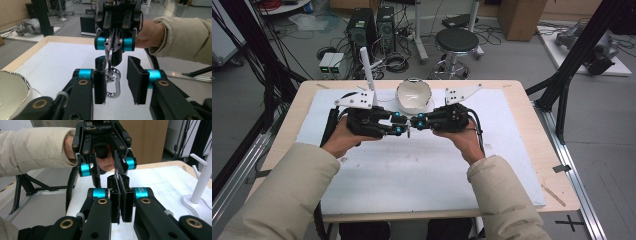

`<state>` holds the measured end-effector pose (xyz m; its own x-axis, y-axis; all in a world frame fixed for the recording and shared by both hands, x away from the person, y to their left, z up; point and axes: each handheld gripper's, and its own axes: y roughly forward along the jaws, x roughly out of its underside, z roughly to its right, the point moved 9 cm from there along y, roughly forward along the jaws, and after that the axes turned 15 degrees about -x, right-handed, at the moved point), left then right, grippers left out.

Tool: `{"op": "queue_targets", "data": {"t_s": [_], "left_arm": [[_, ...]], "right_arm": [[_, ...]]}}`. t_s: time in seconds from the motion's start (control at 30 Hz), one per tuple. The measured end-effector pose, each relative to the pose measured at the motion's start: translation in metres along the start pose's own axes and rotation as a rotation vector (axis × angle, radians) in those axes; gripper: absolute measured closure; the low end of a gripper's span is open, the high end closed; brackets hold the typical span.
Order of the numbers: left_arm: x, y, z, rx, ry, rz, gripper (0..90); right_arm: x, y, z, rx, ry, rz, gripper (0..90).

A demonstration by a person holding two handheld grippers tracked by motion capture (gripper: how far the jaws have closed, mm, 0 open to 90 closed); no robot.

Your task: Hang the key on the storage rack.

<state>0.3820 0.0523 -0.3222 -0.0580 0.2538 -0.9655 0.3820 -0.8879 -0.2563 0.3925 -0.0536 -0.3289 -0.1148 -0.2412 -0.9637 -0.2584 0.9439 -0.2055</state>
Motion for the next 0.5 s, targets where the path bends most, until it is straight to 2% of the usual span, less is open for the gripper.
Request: {"op": "queue_targets", "data": {"t_s": [0.4, 0.5], "left_arm": [[-0.0006, -0.0006, -0.0026, -0.021, 0.011, -0.002, 83.4], [-0.0007, -0.0001, -0.003, -0.017, 0.004, -0.004, 86.2]], "right_arm": [[0.0, 0.0004, 0.0006, -0.009, -0.002, 0.004, 88.6], [0.0001, 0.0001, 0.0003, -0.005, -0.004, 0.001, 88.6]]}}
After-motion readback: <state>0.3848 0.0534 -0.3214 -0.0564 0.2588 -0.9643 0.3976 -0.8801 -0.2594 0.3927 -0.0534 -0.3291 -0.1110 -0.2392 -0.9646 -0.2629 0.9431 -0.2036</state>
